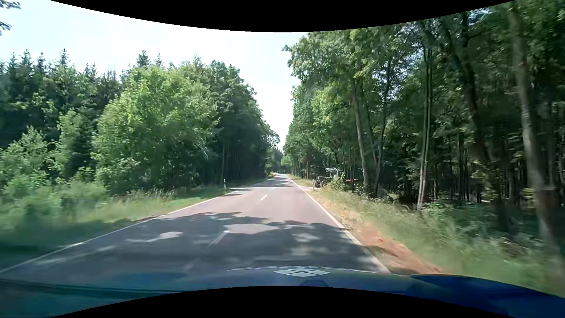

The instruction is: Follow the waypoints while adhering to traffic rules and regulations

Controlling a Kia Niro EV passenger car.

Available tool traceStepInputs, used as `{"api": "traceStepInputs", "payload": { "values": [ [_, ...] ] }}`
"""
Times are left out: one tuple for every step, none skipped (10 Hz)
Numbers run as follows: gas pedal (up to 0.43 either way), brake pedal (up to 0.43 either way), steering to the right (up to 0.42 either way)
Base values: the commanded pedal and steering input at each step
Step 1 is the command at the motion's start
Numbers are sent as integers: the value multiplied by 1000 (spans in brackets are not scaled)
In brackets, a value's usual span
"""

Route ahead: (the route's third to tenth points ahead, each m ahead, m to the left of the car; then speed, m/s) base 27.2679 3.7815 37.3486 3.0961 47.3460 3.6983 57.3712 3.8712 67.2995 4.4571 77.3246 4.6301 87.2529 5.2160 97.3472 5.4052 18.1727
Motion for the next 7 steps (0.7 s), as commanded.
{"api": "traceStepInputs", "payload": {
  "values": [
    [138, 0, -9],
    [138, 0, -8],
    [138, 0, -5],
    [138, 0, -4],
    [150, 0, -4],
    [157, 0, -4],
    [157, 0, -4]
  ]
}}
